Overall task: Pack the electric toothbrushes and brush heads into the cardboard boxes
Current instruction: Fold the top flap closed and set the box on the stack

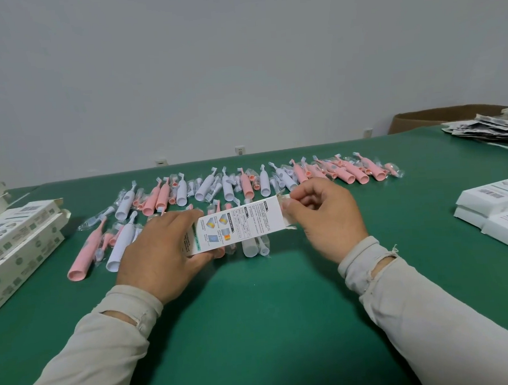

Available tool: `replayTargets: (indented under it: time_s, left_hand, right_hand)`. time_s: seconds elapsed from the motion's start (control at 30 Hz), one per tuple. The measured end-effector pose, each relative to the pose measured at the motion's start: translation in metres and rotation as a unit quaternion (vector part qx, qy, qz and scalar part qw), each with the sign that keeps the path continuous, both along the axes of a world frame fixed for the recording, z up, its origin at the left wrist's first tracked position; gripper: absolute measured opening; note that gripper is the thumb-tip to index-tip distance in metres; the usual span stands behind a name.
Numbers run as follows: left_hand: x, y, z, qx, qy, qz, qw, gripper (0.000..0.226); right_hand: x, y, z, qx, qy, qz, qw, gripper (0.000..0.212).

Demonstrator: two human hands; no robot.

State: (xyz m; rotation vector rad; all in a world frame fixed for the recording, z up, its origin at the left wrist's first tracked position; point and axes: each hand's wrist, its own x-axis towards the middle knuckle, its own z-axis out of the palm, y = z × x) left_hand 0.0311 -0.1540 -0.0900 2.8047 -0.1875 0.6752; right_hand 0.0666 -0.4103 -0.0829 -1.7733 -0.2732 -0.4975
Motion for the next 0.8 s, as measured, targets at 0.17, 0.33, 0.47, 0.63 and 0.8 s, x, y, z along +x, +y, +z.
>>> replayTargets:
  time_s: [0.17,0.33,0.47,0.63,0.8]
  left_hand:
    - [0.001,-0.001,-0.001,-0.016,0.001,-0.015,1.0,0.072]
    - [0.002,0.003,-0.003,-0.018,0.0,-0.01,1.0,0.069]
    - [0.003,0.003,-0.004,-0.031,-0.008,-0.018,0.999,0.066]
    - [0.005,0.005,-0.006,-0.039,-0.019,-0.021,0.999,0.063]
    - [0.005,0.006,-0.007,-0.05,-0.014,-0.024,0.998,0.065]
  right_hand:
    - [-0.003,0.004,0.003,-0.022,0.086,0.125,0.988,0.015]
    - [0.001,-0.023,0.012,-0.088,0.016,0.1,0.991,0.047]
    - [0.002,-0.037,0.011,-0.312,-0.012,0.113,0.943,0.078]
    - [0.005,-0.032,0.004,-0.215,-0.026,0.105,0.971,0.044]
    - [0.001,-0.017,0.0,-0.176,-0.046,0.083,0.98,0.033]
